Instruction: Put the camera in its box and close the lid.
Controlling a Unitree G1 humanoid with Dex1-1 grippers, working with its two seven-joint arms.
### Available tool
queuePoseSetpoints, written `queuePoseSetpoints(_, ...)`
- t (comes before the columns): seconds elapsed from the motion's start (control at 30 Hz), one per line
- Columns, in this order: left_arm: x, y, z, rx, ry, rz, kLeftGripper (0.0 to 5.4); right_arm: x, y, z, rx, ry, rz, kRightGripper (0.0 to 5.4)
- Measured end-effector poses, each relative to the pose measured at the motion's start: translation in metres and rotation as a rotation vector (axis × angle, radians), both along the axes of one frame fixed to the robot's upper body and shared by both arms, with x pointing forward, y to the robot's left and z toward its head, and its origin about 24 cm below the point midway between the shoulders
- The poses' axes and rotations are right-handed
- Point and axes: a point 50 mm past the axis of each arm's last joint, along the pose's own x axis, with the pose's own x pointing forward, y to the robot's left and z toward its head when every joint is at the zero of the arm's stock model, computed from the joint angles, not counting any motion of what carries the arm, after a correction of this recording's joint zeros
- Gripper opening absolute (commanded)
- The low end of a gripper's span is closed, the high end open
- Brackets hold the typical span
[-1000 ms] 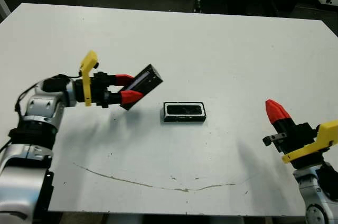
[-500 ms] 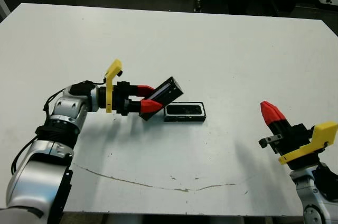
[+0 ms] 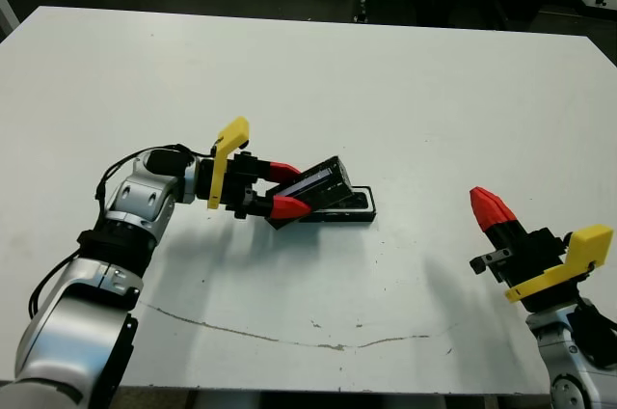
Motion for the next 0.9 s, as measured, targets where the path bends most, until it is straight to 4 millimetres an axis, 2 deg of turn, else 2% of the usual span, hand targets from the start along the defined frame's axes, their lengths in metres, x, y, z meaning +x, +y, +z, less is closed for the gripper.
queuePoseSetpoints(0.33, 0.000, 0.000, 0.008, 0.020, -0.069, 0.016, 3.15, 0.000, 0.001, -0.001, 0.005, 0.002, 0.005, 0.00)
queuePoseSetpoints(0.53, 0.005, 0.013, 0.029, -0.006, -0.126, 0.061, 3.15, 0.000, 0.001, -0.001, 0.004, 0.004, 0.004, 0.00)
queuePoseSetpoints(0.73, 0.013, 0.017, 0.049, -0.006, -0.206, 0.075, 3.15, 0.000, 0.001, -0.002, 0.002, 0.006, 0.005, 0.00)
queuePoseSetpoints(0.9, 0.016, 0.022, 0.048, 0.009, -0.213, 0.087, 3.15, 0.000, 0.001, -0.002, 0.000, 0.006, 0.004, 0.00)
